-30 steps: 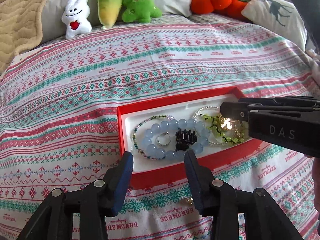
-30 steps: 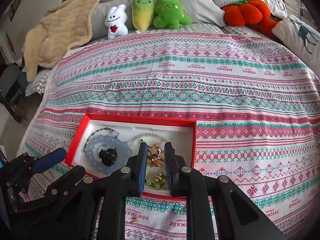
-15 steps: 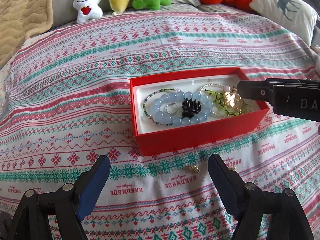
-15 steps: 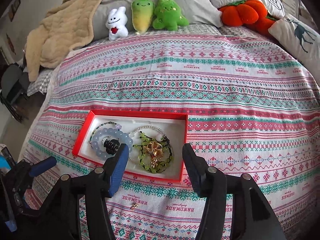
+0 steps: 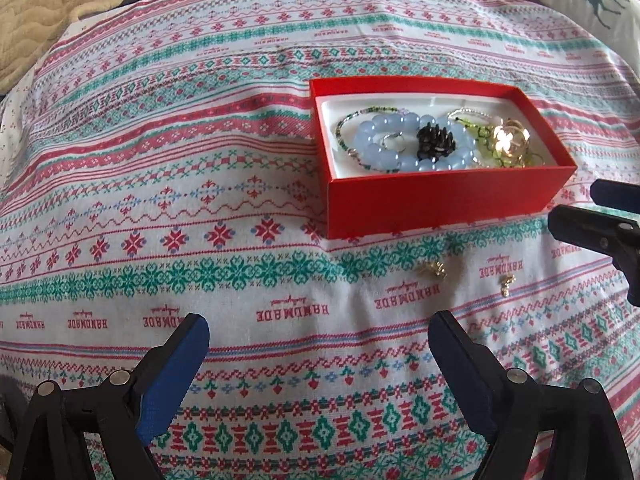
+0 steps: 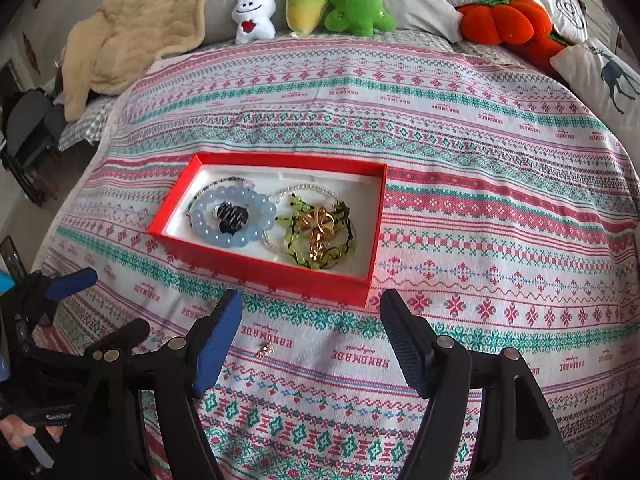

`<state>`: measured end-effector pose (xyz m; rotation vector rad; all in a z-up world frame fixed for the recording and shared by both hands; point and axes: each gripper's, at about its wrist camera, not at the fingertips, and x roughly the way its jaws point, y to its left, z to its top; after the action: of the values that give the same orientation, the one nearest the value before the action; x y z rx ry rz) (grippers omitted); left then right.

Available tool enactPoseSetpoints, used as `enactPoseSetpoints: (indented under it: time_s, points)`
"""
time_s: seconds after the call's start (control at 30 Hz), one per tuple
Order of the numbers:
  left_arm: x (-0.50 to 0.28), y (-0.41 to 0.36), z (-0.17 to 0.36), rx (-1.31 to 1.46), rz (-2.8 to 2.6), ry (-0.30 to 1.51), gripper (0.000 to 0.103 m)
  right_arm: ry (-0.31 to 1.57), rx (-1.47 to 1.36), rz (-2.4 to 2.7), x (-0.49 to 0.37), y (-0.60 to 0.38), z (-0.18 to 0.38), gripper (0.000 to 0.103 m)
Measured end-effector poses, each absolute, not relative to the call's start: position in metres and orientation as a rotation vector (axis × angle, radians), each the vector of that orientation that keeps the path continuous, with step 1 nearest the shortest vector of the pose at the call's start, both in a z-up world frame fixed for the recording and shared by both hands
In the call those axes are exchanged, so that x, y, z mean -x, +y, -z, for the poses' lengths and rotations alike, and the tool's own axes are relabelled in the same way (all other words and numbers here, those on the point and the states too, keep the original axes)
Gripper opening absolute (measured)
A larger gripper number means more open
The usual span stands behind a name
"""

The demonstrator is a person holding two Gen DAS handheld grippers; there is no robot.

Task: Organize jewelry
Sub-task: 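Grasp a small gold earring from the blanket with the right tool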

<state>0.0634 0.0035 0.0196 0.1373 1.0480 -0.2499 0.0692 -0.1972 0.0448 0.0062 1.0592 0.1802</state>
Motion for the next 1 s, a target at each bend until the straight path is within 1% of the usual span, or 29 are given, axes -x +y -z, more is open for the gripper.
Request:
enactPoseSetpoints:
  time_s: [0.17, 0.47, 0.8, 0.83, 0.9, 0.97, 1.0]
  points:
    - [-0.059, 0.012, -0.007, -0.159, 0.244, 1.081, 0.092, 1.096, 0.056, -0.184, -0.057, -0.194, -0.027, 0.074]
    - [-0.053, 0.019, 0.004, -0.174, 0.255, 1.110, 0.092, 1.142, 0.085, -0.207, -0.037, -0.182, -0.002, 0.074]
    - [-0.052, 0.018, 0.003, -0.162, 0.273, 1.113, 0.092, 1.129, 0.102, -0.240, -0.038, -0.165, 0.012, 0.074]
    - [-0.052, 0.018, 0.003, -0.162, 0.272, 1.114, 0.092, 1.127, 0.095, -0.245, -0.041, -0.164, 0.012, 0.073]
    - [-0.052, 0.019, 0.004, -0.159, 0.272, 1.117, 0.092, 1.126, 0.087, -0.254, -0.045, -0.161, 0.012, 0.065]
    - [-0.052, 0.020, 0.004, -0.154, 0.275, 1.117, 0.092, 1.130, 0.070, -0.264, -0.049, -0.158, 0.013, 0.051]
    - [-0.052, 0.020, 0.004, -0.154, 0.275, 1.117, 0.092, 1.134, 0.060, -0.267, -0.051, -0.157, 0.013, 0.048]
